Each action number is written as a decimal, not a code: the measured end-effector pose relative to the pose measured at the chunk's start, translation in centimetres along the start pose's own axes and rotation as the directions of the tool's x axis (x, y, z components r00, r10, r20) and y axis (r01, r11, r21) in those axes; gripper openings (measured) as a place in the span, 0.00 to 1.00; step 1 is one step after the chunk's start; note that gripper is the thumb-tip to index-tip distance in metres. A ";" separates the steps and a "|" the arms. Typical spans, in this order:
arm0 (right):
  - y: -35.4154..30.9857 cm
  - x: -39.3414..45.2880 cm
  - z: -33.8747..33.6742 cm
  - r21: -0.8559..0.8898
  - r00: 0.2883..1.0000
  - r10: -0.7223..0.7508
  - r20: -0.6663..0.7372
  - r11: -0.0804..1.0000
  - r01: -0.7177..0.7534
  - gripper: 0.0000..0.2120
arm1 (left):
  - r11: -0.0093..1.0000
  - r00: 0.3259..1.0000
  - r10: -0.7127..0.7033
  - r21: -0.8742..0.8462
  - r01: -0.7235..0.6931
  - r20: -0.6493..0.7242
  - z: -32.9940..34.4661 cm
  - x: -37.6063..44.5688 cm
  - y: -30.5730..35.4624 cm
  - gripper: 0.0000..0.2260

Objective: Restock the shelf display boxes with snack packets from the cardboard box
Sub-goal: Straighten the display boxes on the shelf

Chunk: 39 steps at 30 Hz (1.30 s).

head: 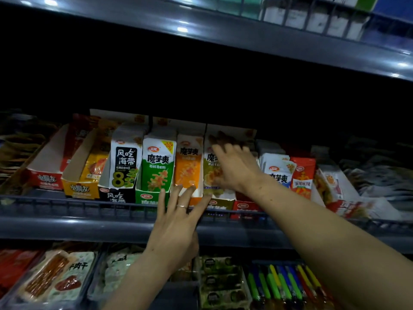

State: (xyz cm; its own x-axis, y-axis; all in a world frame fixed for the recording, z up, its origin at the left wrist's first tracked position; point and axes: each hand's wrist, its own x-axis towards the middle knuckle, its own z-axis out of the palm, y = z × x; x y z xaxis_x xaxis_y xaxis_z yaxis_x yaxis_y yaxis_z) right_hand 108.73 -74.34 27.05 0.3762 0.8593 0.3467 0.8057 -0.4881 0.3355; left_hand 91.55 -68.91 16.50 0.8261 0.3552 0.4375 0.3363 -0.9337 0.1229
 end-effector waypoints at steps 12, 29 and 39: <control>-0.7 1.7 0.9 -0.031 0.988 0.115 0.103 0.993 -0.112 0.34 | 0.997 0.997 0.053 -0.048 -0.055 -0.053 0.5 -0.1 -0.6 0.39; 5.0 -4.1 -0.9 -0.166 1.000 -0.001 0.025 0.986 0.005 0.32 | 0.995 0.997 0.063 -0.071 -0.066 -0.051 -1.0 2.4 4.6 0.35; 3.5 -1.8 2.8 -0.313 0.998 0.004 0.066 0.950 0.017 0.44 | 0.990 0.990 0.136 -0.042 -0.137 -0.035 1.5 2.7 4.3 0.35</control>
State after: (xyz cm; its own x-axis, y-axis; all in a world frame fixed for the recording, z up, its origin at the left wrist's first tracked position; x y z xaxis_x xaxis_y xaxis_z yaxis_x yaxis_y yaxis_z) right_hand 112.16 -77.16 25.14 0.4088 0.8655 0.2895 0.6281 -0.4969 0.5988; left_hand 95.95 -71.91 16.88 0.8476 0.2233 0.4814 0.2008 -0.9747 0.0987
